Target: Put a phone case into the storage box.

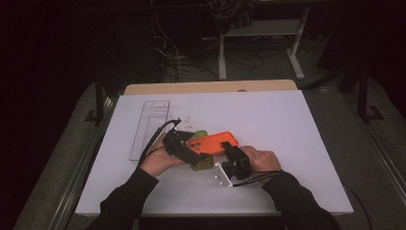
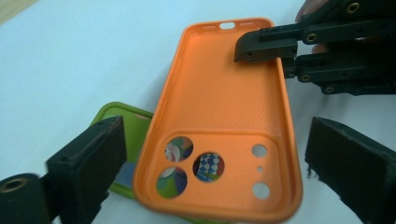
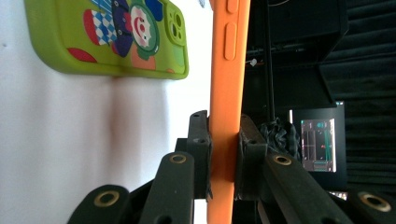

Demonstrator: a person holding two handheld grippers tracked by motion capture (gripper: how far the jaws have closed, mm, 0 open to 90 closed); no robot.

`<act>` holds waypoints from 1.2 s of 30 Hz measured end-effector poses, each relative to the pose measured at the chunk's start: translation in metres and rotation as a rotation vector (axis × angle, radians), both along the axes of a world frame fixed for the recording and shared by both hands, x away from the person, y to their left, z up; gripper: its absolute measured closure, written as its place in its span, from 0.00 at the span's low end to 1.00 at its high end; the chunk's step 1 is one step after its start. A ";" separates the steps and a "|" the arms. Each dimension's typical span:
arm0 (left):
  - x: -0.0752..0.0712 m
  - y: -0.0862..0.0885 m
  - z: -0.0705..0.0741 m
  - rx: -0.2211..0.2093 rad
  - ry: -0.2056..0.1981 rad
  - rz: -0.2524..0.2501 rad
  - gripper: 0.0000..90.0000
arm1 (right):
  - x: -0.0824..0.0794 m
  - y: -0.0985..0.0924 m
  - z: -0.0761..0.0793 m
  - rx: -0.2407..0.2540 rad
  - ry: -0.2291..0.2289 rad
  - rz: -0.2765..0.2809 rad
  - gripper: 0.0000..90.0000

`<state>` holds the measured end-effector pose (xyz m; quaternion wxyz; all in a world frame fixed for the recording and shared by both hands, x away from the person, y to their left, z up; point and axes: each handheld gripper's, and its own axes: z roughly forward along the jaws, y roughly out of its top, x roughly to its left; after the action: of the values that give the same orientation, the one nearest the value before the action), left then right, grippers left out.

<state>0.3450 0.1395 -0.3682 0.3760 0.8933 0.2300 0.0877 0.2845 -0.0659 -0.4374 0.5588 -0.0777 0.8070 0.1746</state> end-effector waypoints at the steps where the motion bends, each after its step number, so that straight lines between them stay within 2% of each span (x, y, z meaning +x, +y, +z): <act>1: 0.001 0.002 0.001 0.007 -0.002 -0.003 0.03 | 0.001 -0.001 0.000 0.003 0.001 -0.004 0.86; 5: 0.001 0.006 0.002 -0.006 0.002 0.005 0.01 | 0.003 -0.005 0.002 0.035 0.022 -0.028 0.86; 8: 0.003 0.009 0.001 0.003 0.015 0.006 0.00 | 0.006 -0.010 0.004 0.058 0.063 -0.045 0.86; 9: 0.004 0.010 0.001 0.006 0.017 0.006 0.00 | 0.008 -0.012 0.006 0.079 0.073 -0.048 0.86; 11: 0.004 0.010 -0.001 -0.015 0.020 0.019 0.00 | 0.009 -0.014 0.008 0.097 0.087 -0.051 0.86; 12: 0.006 0.012 0.000 0.014 0.015 0.002 0.00 | 0.011 -0.016 0.010 0.120 0.097 -0.056 0.86; 14: 0.005 0.012 -0.001 -0.012 0.021 0.021 0.00 | 0.012 -0.018 0.012 0.150 0.120 -0.061 0.86; 15: 0.005 0.012 -0.001 -0.009 0.024 0.024 0.00 | 0.013 -0.020 0.013 0.167 0.134 -0.070 0.86; 19: 0.005 0.013 -0.001 -0.030 0.023 0.037 0.00 | 0.016 -0.024 0.020 0.256 0.223 -0.103 0.86; 21: 0.007 0.013 -0.001 -0.025 0.004 0.029 0.00 | 0.017 -0.027 0.022 0.307 0.258 -0.121 0.86; 22: 0.007 0.015 0.000 0.003 0.003 0.017 0.00 | 0.017 -0.028 0.023 0.336 0.293 -0.129 0.86; 23: 0.007 0.014 -0.001 -0.005 0.012 0.028 0.00 | 0.017 -0.028 0.023 0.379 0.308 -0.138 0.86; 26: 0.007 0.014 -0.001 -0.005 0.015 0.030 0.00 | 0.022 -0.032 0.026 0.417 0.360 -0.140 0.86; 31: 0.008 0.014 -0.002 0.000 0.030 0.035 0.00 | 0.026 -0.036 0.031 0.515 0.481 -0.161 0.86; 33: 0.007 0.014 -0.003 0.000 0.034 0.040 0.00 | 0.027 -0.037 0.032 0.570 0.535 -0.175 0.86; 36: 0.007 0.014 -0.003 0.002 0.037 0.045 0.00 | 0.031 -0.040 0.033 0.613 0.590 -0.179 0.86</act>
<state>0.3524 0.1536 -0.3710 0.3687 0.8898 0.2570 0.0798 0.3152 -0.1055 -0.4046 0.3144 0.2152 0.8465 0.3718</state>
